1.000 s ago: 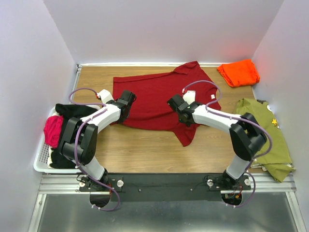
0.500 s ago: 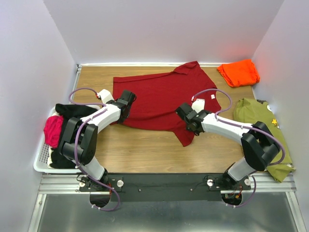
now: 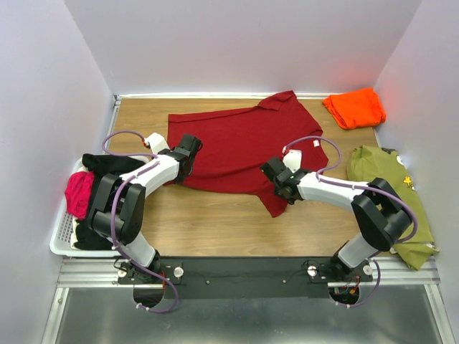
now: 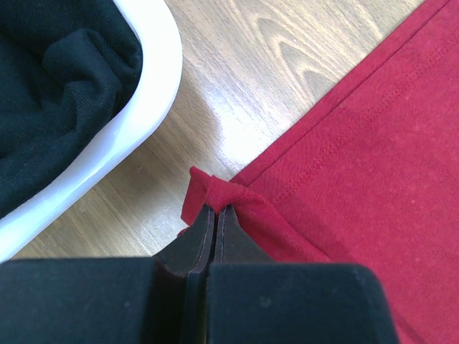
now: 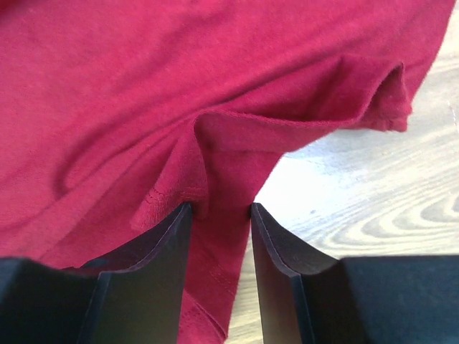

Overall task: Fold and stack the t-shirts
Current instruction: Grap the side of the flattened tshirt closest away from the robot with both arms

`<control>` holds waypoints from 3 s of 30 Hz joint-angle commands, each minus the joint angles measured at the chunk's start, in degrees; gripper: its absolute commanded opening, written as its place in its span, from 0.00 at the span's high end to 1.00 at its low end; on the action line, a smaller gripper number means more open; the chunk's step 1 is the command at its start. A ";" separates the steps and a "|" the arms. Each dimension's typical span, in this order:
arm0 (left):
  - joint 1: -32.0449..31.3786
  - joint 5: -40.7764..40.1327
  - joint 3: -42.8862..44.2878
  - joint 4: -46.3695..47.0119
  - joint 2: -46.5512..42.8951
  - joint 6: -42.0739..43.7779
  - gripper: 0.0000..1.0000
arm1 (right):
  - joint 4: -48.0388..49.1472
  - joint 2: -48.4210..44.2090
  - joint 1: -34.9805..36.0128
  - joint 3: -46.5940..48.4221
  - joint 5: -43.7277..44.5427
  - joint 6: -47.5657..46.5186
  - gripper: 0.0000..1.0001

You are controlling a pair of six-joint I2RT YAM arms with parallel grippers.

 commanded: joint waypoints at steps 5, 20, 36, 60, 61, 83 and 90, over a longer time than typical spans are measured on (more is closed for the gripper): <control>0.51 -1.12 -0.48 -0.06 -0.59 0.10 1.00 | 4.00 -2.25 0.43 -0.89 0.52 -1.26 0.52; 0.51 -1.21 -0.48 -0.06 -0.07 0.19 1.00 | 4.09 -1.81 0.69 -0.45 -0.35 -0.55 0.52; 0.51 -1.47 -0.39 -0.50 -0.15 0.10 1.00 | 8.31 3.90 0.78 0.25 -2.11 -1.17 0.74; 0.51 -1.39 -0.39 -0.23 0.02 0.45 1.00 | 8.75 5.31 0.78 -2.38 -3.87 2.35 0.84; 0.51 -1.47 -0.48 -0.23 0.02 0.45 1.00 | 8.75 5.05 0.78 -2.38 -3.78 2.35 0.92; -2.56 0.64 -1.71 -0.93 -4.89 -0.16 1.00 | -13.21 -24.62 3.15 2.72 9.05 7.08 0.99; -9.85 -1.29 0.66 -8.66 -6.75 -6.13 1.00 | -22.87 -36.42 3.15 4.55 14.67 10.96 0.99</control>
